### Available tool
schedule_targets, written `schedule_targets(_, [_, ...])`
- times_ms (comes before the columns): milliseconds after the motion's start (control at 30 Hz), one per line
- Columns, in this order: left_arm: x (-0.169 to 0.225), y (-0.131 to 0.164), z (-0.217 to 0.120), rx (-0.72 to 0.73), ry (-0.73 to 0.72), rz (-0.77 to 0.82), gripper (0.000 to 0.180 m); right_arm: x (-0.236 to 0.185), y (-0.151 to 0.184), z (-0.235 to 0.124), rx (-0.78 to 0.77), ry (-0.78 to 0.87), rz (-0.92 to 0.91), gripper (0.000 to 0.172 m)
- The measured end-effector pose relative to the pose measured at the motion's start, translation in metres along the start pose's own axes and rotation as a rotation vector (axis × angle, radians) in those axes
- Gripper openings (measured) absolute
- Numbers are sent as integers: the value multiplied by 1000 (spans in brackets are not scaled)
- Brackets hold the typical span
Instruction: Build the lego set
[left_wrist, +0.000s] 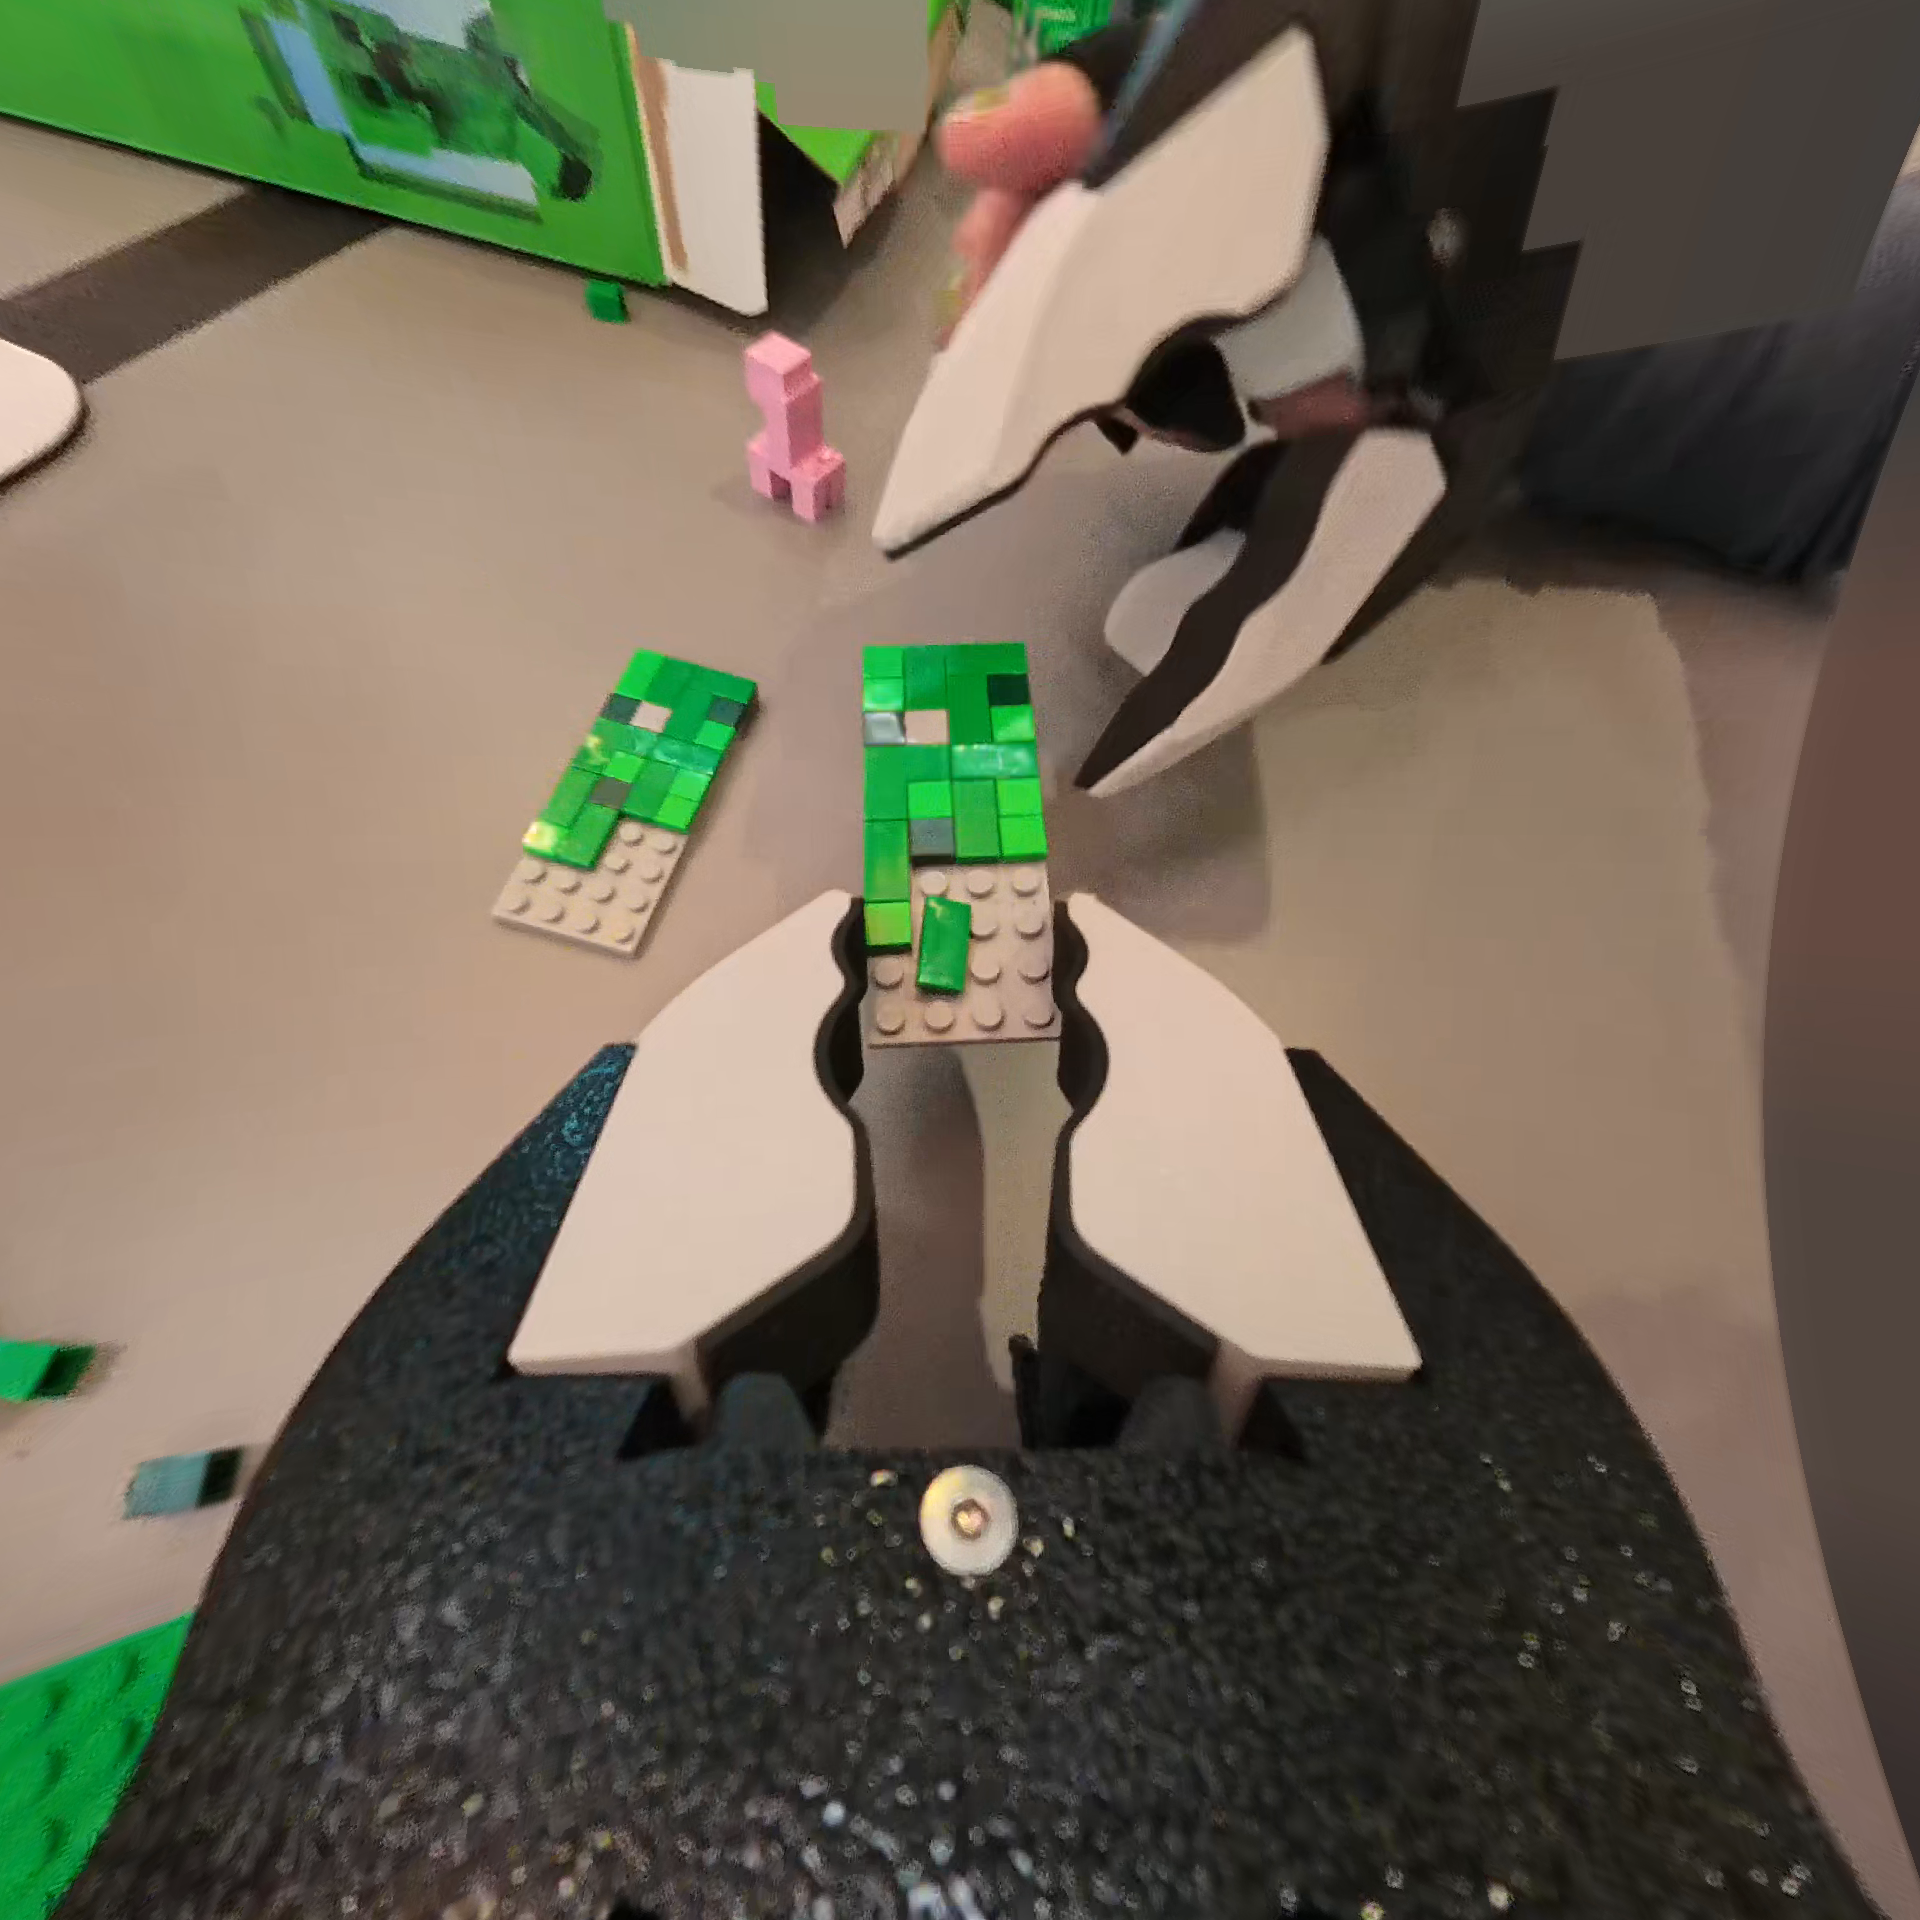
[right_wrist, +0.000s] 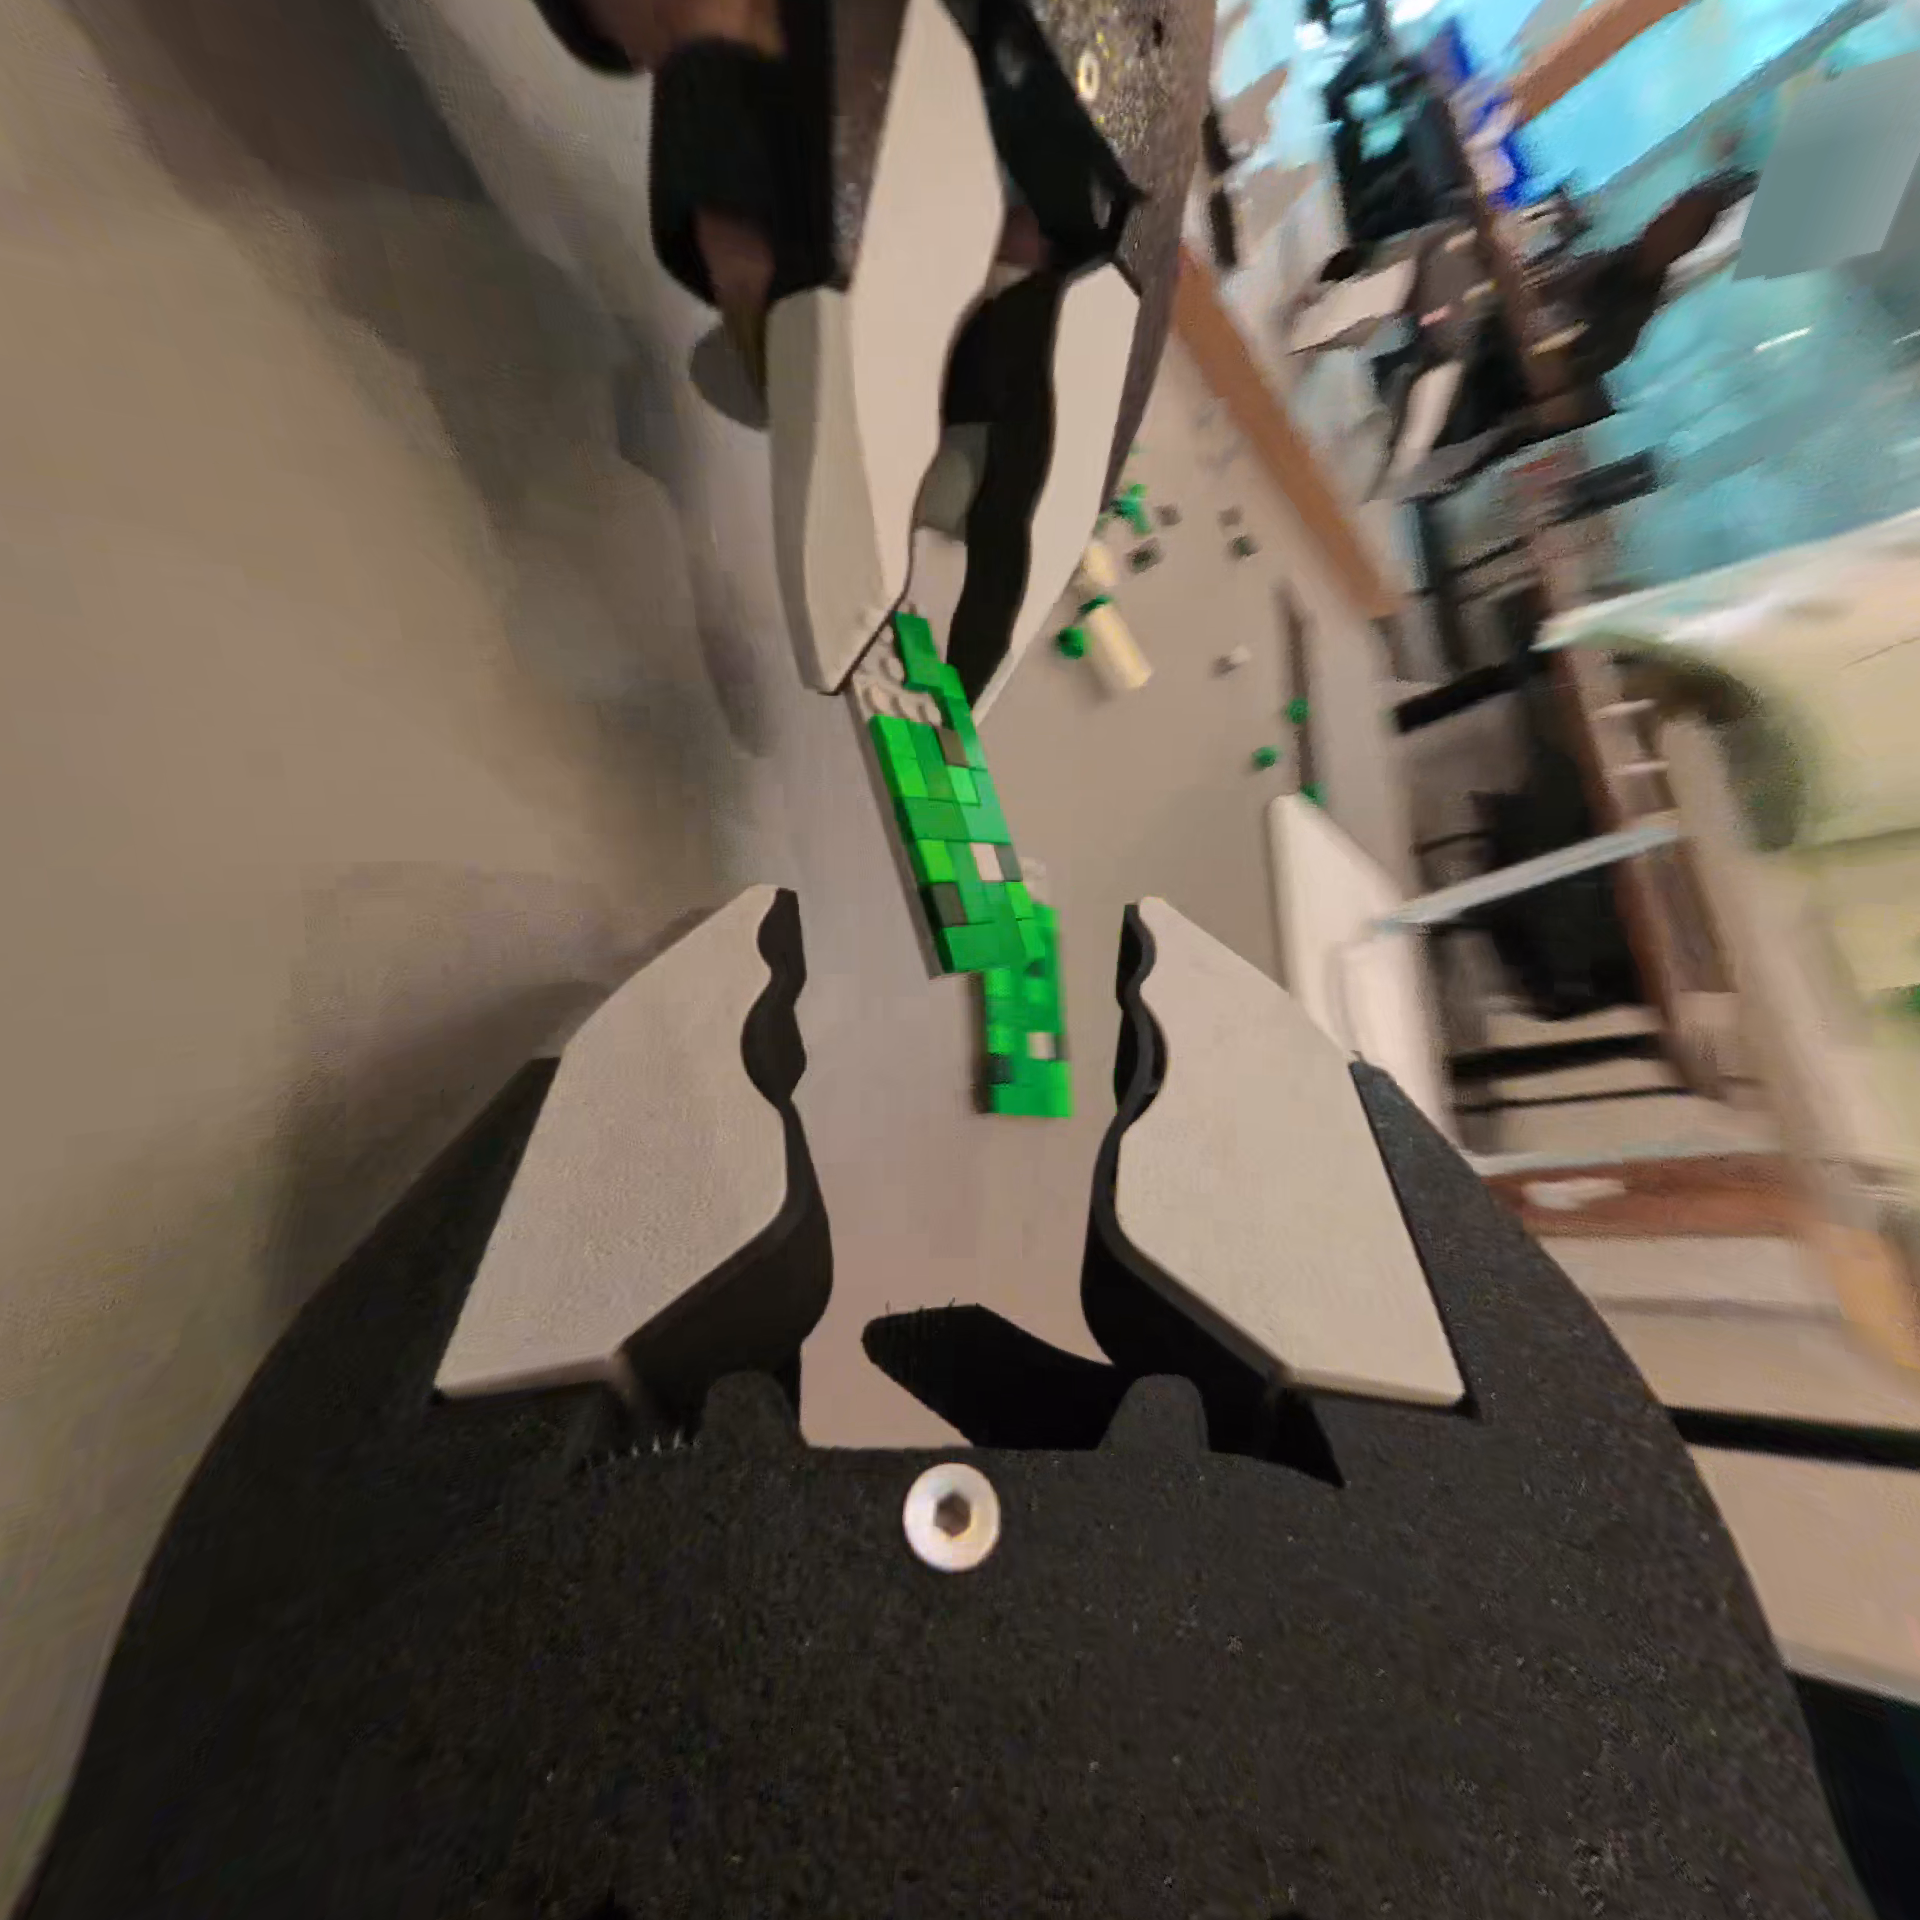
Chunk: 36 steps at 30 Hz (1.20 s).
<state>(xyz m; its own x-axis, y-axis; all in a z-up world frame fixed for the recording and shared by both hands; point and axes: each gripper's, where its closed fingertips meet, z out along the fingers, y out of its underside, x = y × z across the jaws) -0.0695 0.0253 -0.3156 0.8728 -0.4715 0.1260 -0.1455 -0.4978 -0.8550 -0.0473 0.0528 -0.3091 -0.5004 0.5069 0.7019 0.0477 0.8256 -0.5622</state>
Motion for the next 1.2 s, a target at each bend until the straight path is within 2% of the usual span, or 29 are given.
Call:
schedule_targets(100, [-2, -6, -8, 13, -17, -3, 34, 4, -9, 7, -72, 208, -209, 54])
schedule_targets(200, [1, -9, -10, 16, -14, 0, 34, 4, -12, 17, -154, 343, -409, 47])
schedule_targets(367, [0, -8, -12, 3, -37, 25, 34, 8, -8, 21, -232, 468, -475, 29])
schedule_targets(433, [1, -8, -12, 6, -22, 17, 34, 9, -3, 25, -279, 481, -503, 26])
schedule_targets(533, [2, -9, -13, 16, -17, 14, 34, 9, -5, 27, -303, 521, -573, 7])
schedule_targets(700, [3, -8, -13, 16, -25, 16, 34, 11, -6, 26, -308, 535, -576, 6])
schedule_targets(867, [5, -17, -26, 71, -33, 6, 51, 13, -9, 23, -295, 532, -519, 6])
schedule_targets(1000, [7, -27, -51, 114, -84, 90, 31, 13, -13, 19, -288, 536, -505, 6])
schedule_targets(1200, [16, -14, -53, -77, -78, 223, 14, 4, -19, 20, -283, 513, -545, 6])
